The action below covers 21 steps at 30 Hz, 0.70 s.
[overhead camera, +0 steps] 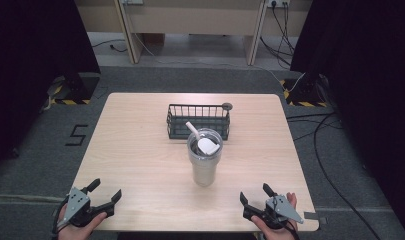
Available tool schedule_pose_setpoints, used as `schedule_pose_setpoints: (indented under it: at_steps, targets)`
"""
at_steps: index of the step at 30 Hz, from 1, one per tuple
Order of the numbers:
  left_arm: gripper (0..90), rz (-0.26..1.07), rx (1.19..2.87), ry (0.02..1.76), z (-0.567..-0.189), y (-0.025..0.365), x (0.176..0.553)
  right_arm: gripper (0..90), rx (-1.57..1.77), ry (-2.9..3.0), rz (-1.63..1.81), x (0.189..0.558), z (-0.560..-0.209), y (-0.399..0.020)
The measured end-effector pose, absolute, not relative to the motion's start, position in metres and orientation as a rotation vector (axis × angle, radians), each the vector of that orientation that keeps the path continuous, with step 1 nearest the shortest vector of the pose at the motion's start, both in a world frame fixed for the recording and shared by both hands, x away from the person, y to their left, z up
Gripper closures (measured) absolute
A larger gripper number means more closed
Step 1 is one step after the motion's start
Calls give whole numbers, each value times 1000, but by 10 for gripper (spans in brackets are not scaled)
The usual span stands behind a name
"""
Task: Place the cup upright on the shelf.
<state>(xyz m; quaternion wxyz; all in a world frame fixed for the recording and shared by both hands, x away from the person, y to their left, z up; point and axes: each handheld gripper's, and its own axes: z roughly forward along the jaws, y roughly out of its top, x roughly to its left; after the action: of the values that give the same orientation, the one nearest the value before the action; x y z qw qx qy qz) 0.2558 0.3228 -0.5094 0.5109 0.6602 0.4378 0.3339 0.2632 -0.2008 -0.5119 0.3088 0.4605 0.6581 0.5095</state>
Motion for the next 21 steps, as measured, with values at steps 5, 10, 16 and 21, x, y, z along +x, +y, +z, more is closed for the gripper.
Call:
schedule_pose_setpoints:
  at_steps: [5,10,16,21]
  targets:
    - [139,805,1595,1048,-510,321,255,132,1148,1778,1374,262,-502,-188]
    - [139,800,1595,1049,-510,320,255,109,1087,1816,1385,268,-493,-173]
    - [139,793,1598,1046,-511,320,255,87,1044,1827,1413,282,-482,-156]
    - [140,787,1599,1040,-511,320,255,81,1036,1837,1416,291,-481,-149]
